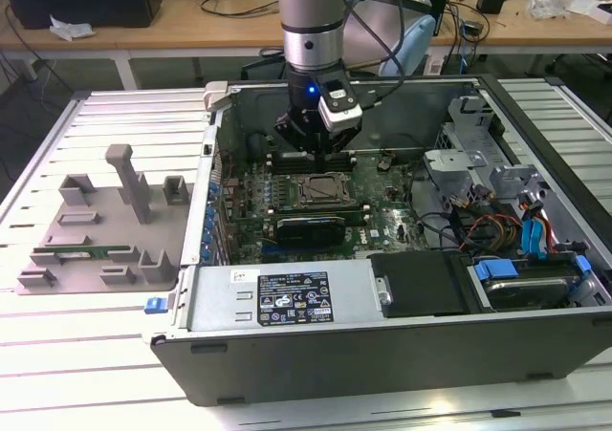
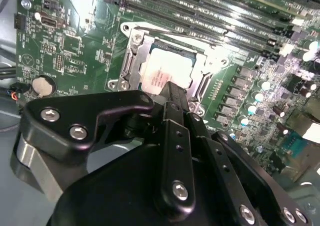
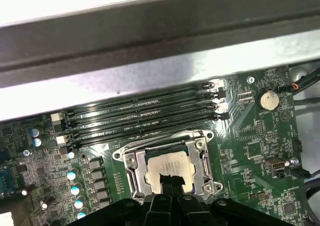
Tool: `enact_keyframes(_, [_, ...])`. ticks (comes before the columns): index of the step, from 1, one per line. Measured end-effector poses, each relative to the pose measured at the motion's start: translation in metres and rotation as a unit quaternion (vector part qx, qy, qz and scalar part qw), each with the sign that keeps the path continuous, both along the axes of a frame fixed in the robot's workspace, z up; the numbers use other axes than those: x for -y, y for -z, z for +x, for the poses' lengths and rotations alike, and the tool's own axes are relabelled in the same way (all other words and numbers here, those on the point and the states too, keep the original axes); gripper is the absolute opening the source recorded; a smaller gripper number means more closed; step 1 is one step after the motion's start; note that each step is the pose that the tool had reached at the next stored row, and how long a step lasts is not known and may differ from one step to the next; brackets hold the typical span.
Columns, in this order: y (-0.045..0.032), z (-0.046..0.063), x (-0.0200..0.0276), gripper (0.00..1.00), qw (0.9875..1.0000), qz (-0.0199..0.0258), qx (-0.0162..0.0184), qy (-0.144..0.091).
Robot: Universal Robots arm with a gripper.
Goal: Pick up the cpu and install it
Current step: 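Install the first cpu locking lever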
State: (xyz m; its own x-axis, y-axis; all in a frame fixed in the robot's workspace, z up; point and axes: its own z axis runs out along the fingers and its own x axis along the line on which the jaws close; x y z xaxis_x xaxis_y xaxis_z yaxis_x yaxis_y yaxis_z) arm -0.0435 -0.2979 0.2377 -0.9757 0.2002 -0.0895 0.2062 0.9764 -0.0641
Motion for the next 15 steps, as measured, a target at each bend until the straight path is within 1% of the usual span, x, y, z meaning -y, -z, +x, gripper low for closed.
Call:
enact_keyframes(2, [-0.0001,0.0,0.0003,0.11,1.0,-0.0001,-0.0001,-0.002])
enact_keyframes(5, [0.0002,0.001,0.0032,0.11,0.9998,-0.0001,-0.0001,-0.02])
enact_keyframes(7, [0.0003,0.001,0.005,0.11,0.9997,-0.0001,-0.0001,-0.026])
enact_keyframes(9, [0.0004,0.001,0.0097,0.11,0.9995,-0.0001,-0.0001,-0.033])
enact_keyframes(12, [0.0004,0.001,0.0133,0.11,0.9992,-0.0001,-0.0001,-0.039])
enact_keyframes(15, [0.0005,0.001,0.0137,0.11,0.9991,0.0001,-0.0001,-0.043])
